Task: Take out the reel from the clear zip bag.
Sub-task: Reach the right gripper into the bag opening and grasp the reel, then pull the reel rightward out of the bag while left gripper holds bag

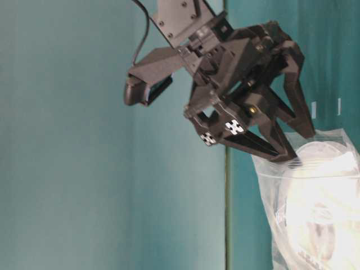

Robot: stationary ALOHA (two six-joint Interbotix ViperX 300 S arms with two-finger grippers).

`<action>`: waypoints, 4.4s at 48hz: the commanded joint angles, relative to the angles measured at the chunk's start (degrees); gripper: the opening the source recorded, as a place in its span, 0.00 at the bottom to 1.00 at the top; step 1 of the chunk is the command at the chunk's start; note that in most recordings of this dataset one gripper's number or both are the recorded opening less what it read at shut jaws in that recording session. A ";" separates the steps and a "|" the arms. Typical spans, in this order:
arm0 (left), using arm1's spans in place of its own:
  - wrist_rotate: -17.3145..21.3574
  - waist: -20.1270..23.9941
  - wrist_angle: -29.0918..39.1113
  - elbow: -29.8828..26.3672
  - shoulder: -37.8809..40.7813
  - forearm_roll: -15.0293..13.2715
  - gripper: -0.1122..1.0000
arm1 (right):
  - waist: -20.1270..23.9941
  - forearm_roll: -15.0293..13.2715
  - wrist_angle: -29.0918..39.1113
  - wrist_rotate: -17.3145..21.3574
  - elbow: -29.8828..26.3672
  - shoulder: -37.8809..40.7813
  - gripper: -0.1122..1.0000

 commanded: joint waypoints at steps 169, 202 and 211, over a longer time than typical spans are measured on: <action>0.18 0.09 -0.09 -0.62 0.70 0.26 0.11 | -0.35 14.94 4.13 0.70 24.17 -18.19 0.12; 0.18 0.09 0.35 -0.62 0.70 0.26 0.11 | -0.35 16.96 4.48 0.70 30.32 -24.96 0.12; 0.18 0.09 0.35 -0.70 0.70 0.26 0.11 | -0.35 16.96 5.36 0.62 30.50 -25.05 0.12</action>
